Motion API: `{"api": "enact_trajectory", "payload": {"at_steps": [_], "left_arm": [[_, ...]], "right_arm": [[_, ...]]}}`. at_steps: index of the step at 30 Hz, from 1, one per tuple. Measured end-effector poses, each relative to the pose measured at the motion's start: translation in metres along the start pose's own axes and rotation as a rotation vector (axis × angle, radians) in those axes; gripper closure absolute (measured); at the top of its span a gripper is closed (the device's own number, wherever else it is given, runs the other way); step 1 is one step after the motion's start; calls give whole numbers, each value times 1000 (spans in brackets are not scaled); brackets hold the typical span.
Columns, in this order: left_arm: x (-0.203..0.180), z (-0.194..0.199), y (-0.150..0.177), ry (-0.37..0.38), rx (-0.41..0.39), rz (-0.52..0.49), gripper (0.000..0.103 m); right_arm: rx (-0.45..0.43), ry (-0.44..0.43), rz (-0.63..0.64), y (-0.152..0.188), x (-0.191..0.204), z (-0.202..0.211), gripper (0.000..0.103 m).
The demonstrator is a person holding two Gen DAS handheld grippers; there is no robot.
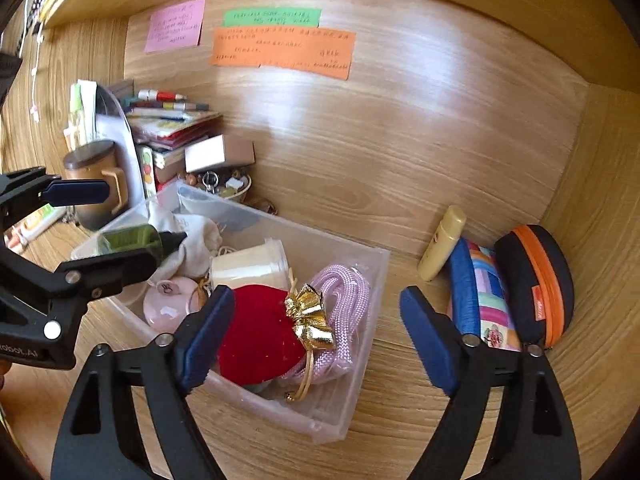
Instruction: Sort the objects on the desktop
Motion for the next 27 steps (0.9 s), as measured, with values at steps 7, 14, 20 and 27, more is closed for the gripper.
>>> {"api": "enact_trajectory", "payload": {"at_steps": [7,14,20,27], "left_arm": [[11,23,7,-38,-18,44,7],[20,48,20,-90,-53,92,6],[25,68,34,-89,-78,121,4],[29,81,49,-81,-83,149,4]], "right_arm": [[10,-69,-78,3,4,23,8],[-14,-104,-131,11,17,49,8],[-38,-84,-142,21,28,69,8],[-64,-94,-156,31,39,87,0]]}}
Point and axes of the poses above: each gripper's, at about its wrist camera, not at the fingertips, and z roughly against the way its jaws point, x to its left, y to its underside, the point moved 7 cm from there along -z, roughly the way its jaws point, and after that the axes turned 3 degrees about -y, right-handed, at the moved point
